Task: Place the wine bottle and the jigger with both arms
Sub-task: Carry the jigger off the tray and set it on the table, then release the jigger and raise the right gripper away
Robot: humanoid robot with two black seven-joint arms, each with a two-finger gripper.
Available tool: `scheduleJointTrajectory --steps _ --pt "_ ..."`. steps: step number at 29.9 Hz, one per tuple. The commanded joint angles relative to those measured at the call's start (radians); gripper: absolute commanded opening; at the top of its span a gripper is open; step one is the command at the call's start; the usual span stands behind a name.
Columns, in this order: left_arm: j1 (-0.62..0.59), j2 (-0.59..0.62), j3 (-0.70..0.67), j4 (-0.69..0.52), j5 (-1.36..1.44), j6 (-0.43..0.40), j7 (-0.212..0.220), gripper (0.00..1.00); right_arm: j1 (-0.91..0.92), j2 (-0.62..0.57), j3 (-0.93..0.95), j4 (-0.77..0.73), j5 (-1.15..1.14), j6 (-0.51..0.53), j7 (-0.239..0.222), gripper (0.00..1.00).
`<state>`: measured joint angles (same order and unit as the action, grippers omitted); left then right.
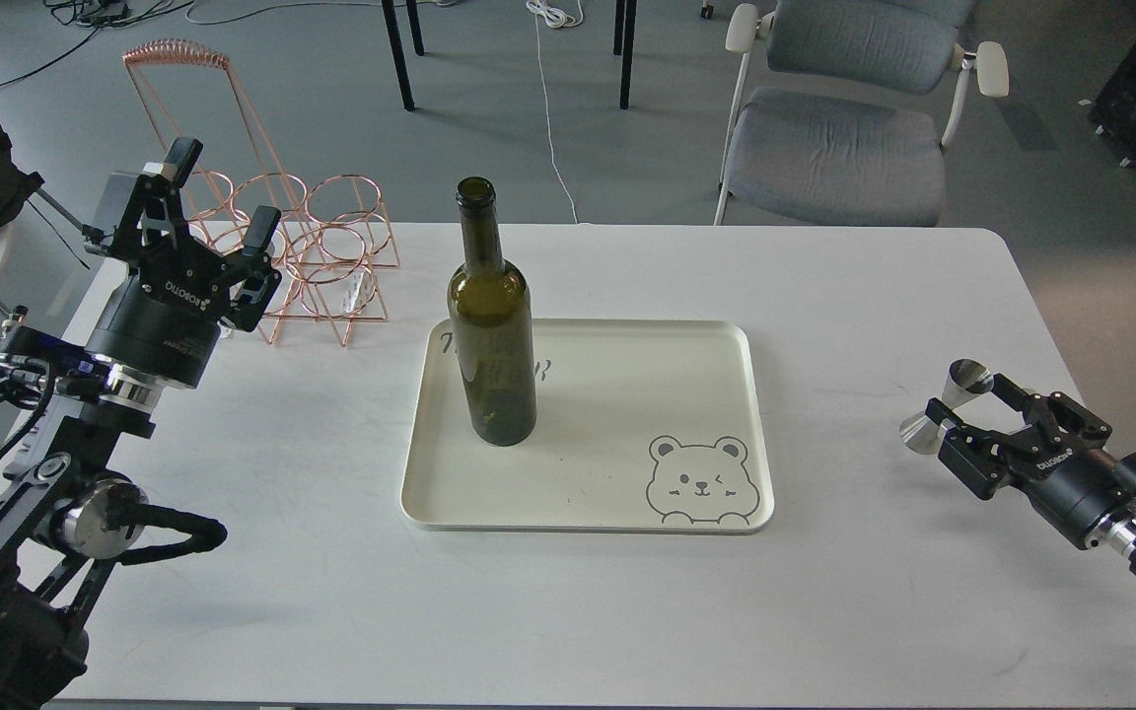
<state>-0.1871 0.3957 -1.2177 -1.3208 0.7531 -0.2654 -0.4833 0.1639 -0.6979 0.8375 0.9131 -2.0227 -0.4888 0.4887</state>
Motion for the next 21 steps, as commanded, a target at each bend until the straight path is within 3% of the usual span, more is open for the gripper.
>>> scheduleJointTrajectory --steps 1,6,12,16,21 --pt "0.000 0.000 0.001 0.000 0.000 0.000 0.000 0.98 -0.072 -0.078 -0.003 0.065 0.015 0.000 0.000 0.94" --pt "-0.002 0.000 0.001 0.000 0.000 0.000 0.000 0.98 -0.187 -0.221 -0.011 0.248 0.137 0.000 0.000 0.94" --pt "-0.002 0.000 0.003 0.000 0.000 0.000 0.000 0.98 -0.185 -0.337 -0.104 0.556 0.588 0.032 0.000 0.95" --pt "-0.002 0.014 0.001 0.000 0.002 0.000 0.000 0.98 -0.075 -0.336 -0.104 0.693 0.884 0.155 0.000 0.95" --pt "-0.002 0.049 -0.002 -0.001 0.002 0.000 0.000 0.98 0.156 -0.276 -0.103 0.685 1.241 0.335 0.000 0.95"
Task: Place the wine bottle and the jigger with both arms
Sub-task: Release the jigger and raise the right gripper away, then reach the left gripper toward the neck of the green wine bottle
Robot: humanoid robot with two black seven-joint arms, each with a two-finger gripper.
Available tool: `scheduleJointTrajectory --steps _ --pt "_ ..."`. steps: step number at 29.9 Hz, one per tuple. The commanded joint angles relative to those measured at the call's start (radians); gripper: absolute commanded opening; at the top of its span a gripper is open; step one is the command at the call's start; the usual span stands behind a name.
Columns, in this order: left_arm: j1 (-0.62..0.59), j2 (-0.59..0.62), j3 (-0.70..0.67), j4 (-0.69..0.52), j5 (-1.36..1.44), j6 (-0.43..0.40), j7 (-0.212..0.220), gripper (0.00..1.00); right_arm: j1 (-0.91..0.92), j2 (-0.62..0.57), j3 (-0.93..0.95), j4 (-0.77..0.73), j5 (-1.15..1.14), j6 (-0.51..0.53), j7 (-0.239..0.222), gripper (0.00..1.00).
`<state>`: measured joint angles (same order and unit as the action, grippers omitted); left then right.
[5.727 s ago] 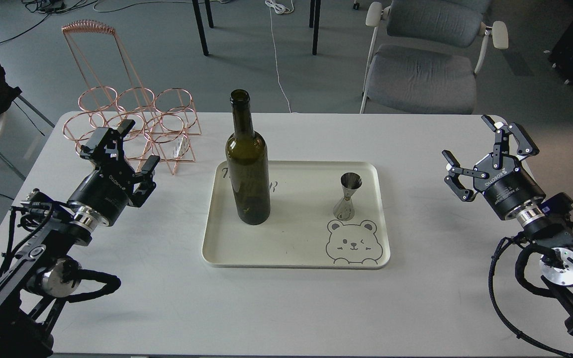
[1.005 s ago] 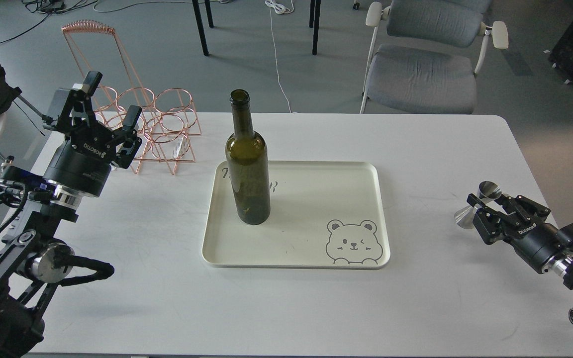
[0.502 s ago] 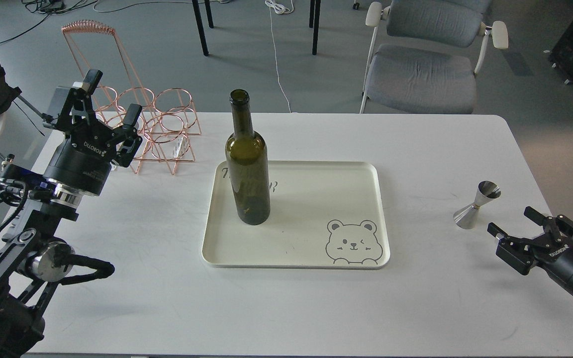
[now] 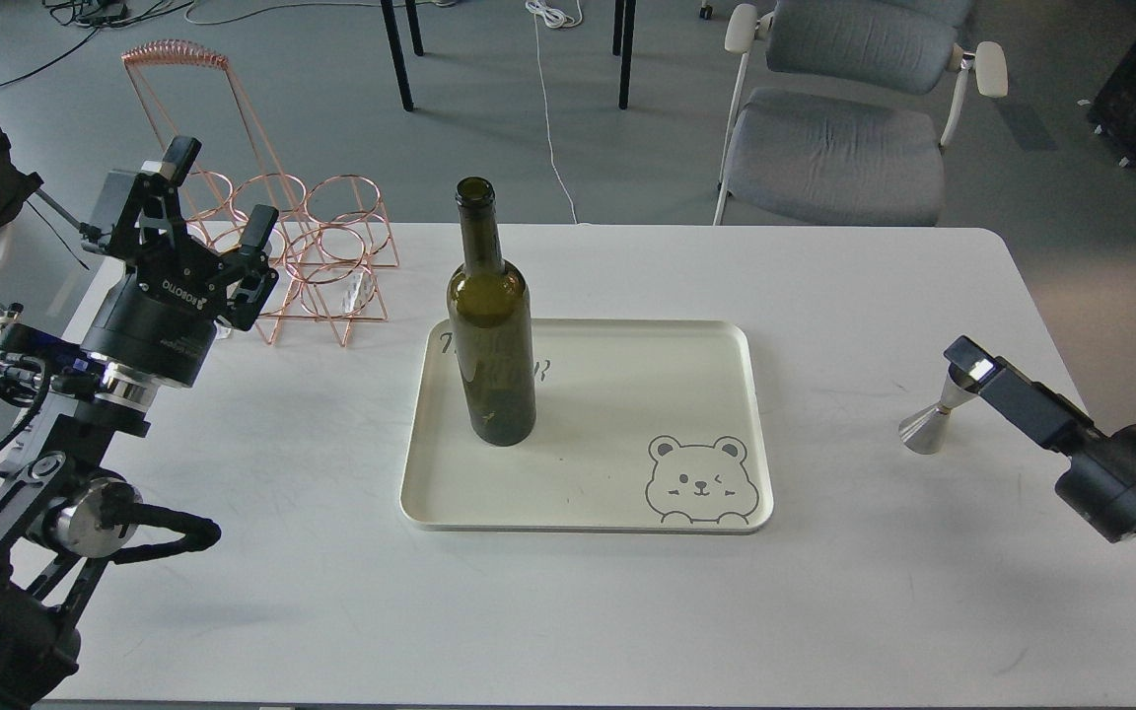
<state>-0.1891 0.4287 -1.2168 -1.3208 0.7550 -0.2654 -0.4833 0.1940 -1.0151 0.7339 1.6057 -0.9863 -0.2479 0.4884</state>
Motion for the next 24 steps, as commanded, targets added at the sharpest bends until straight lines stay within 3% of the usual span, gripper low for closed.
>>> scheduleJointTrajectory --steps 1,5,9,11,13,16,24 --pt "0.000 0.022 -0.003 -0.001 0.001 0.000 -0.003 0.98 0.175 0.062 0.001 -0.016 0.292 0.123 0.000 0.95" --pt "0.000 0.041 -0.001 -0.021 0.001 0.002 -0.005 0.98 0.336 0.163 -0.001 -0.085 0.582 0.191 0.000 0.96" --pt "0.002 0.070 0.002 -0.058 0.024 0.003 -0.005 0.98 0.418 0.318 -0.007 -0.225 0.733 0.225 0.000 0.97" --pt "0.005 0.096 0.002 -0.083 0.076 0.003 -0.005 0.98 0.424 0.403 -0.008 -0.318 0.767 0.265 -0.042 0.98" --pt "0.014 0.142 0.002 -0.116 0.174 0.003 -0.005 0.98 0.412 0.463 -0.008 -0.400 0.770 0.330 -0.056 0.98" --pt "0.023 0.229 0.003 -0.173 0.323 0.002 -0.005 0.98 0.378 0.484 -0.010 -0.452 0.764 0.395 -0.056 0.98" --pt "0.017 0.439 -0.006 -0.346 0.852 -0.031 -0.005 0.98 0.334 0.480 -0.004 -0.449 0.761 0.401 -0.048 0.98"
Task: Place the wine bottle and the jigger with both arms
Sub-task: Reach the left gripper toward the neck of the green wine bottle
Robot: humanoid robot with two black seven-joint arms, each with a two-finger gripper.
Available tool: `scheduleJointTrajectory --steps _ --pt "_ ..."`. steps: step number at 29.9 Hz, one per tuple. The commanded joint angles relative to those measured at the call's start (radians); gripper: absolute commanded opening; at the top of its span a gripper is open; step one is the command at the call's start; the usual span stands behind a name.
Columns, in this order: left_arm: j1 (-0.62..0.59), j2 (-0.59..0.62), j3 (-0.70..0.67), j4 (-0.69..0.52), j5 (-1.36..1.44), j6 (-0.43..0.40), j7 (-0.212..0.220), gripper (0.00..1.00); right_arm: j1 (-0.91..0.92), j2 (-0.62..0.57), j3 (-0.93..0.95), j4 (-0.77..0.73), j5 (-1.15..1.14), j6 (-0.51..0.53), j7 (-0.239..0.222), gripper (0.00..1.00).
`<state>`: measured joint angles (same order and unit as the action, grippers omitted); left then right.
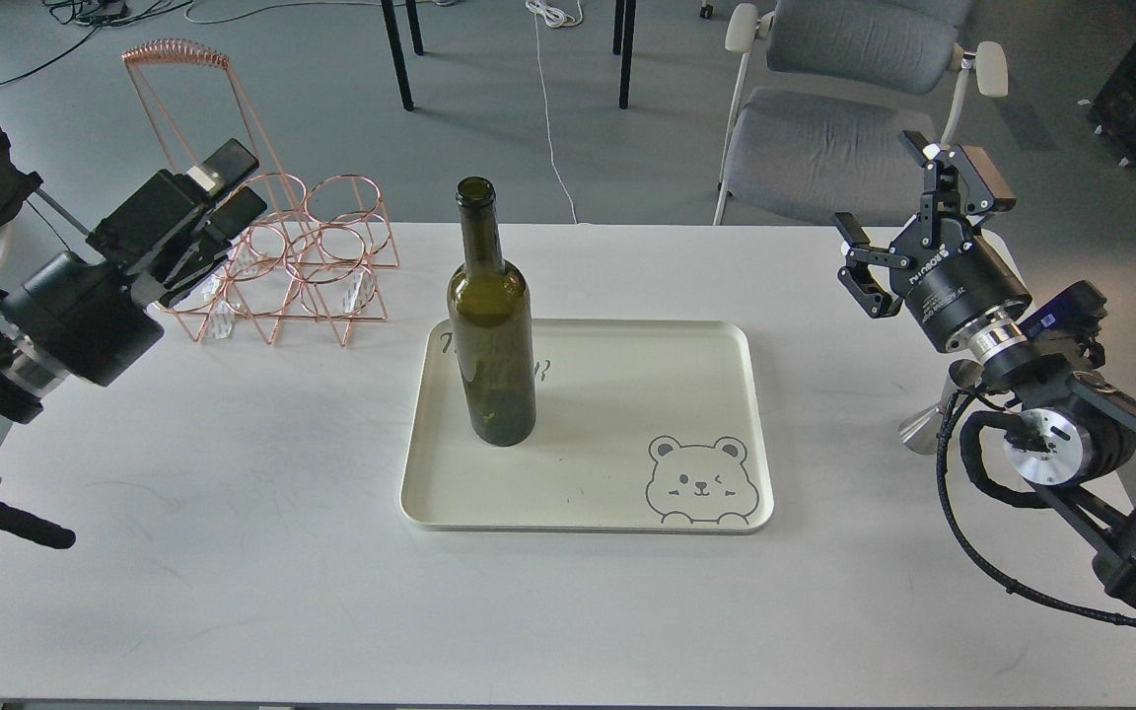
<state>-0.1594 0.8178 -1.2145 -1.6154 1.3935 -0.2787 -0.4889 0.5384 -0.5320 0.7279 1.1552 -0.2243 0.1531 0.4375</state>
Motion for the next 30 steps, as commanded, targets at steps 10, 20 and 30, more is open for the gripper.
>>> scheduleJointTrajectory --steps 10,20,30 --pt "-0.095 0.046 0.010 -0.136 0.625 -0.016 0.000 0.98 -0.017 0.001 0.004 0.001 -0.006 0.000 0.004 0.98" --pt "-0.403 -0.022 0.332 -0.086 0.710 -0.020 0.000 0.98 -0.018 0.001 0.004 0.001 -0.007 0.000 0.004 0.98" --pt "-0.493 -0.130 0.403 0.066 0.742 -0.027 0.000 0.98 -0.021 0.001 0.005 0.003 -0.007 0.000 0.004 0.98"
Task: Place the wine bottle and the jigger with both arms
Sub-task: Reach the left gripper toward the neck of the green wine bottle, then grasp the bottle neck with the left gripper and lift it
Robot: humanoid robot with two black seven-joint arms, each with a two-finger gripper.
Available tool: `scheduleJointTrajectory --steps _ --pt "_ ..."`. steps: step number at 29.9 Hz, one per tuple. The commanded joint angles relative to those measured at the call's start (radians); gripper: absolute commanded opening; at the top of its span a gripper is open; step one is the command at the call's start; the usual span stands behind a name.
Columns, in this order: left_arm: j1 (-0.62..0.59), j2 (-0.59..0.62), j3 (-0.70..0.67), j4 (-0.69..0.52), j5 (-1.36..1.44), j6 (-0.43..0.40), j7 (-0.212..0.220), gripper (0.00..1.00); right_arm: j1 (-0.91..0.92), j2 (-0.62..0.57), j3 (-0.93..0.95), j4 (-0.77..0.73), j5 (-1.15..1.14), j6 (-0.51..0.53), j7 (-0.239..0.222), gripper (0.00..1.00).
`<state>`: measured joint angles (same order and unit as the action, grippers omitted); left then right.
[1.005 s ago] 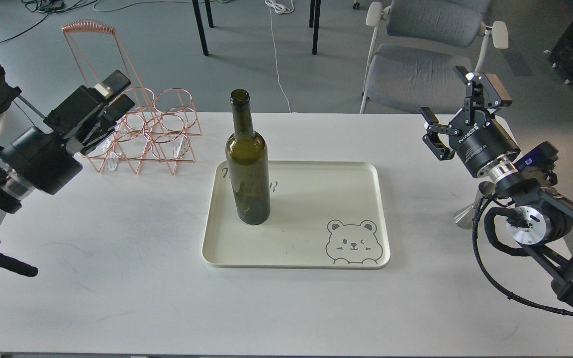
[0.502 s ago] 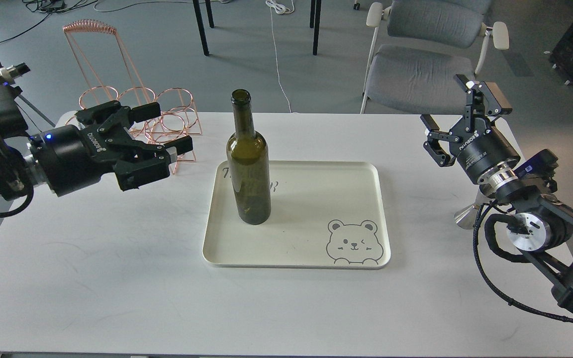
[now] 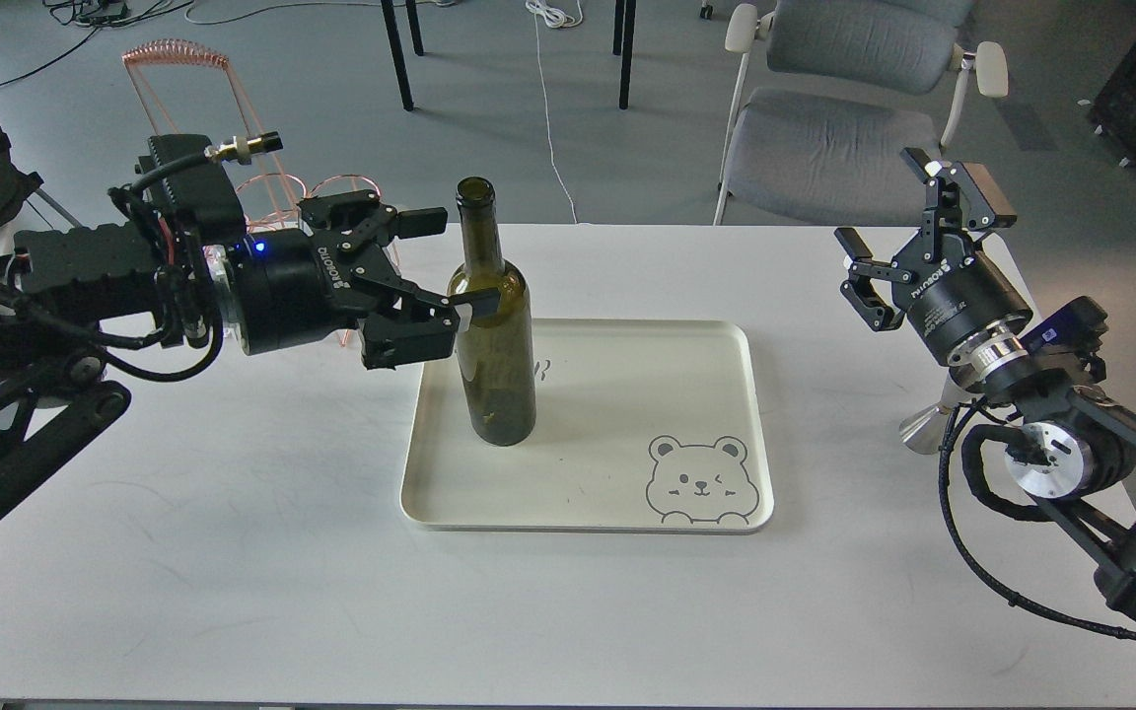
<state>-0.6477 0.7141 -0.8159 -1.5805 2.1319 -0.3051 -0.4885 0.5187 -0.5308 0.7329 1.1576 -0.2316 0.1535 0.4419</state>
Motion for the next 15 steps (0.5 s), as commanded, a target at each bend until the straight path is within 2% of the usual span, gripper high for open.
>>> scheduleJointTrajectory --steps 1,12,15 --pt "-0.007 -0.039 0.007 0.042 0.003 0.000 0.000 0.98 -0.002 0.000 0.000 -0.001 0.000 0.000 0.000 0.98" --pt "-0.072 -0.123 0.052 0.142 0.000 0.000 0.000 0.94 -0.002 0.000 0.000 0.001 0.000 0.000 0.001 0.98" --pt "-0.086 -0.127 0.076 0.151 -0.003 0.000 0.000 0.80 -0.002 0.000 0.000 0.001 0.000 0.000 0.001 0.98"
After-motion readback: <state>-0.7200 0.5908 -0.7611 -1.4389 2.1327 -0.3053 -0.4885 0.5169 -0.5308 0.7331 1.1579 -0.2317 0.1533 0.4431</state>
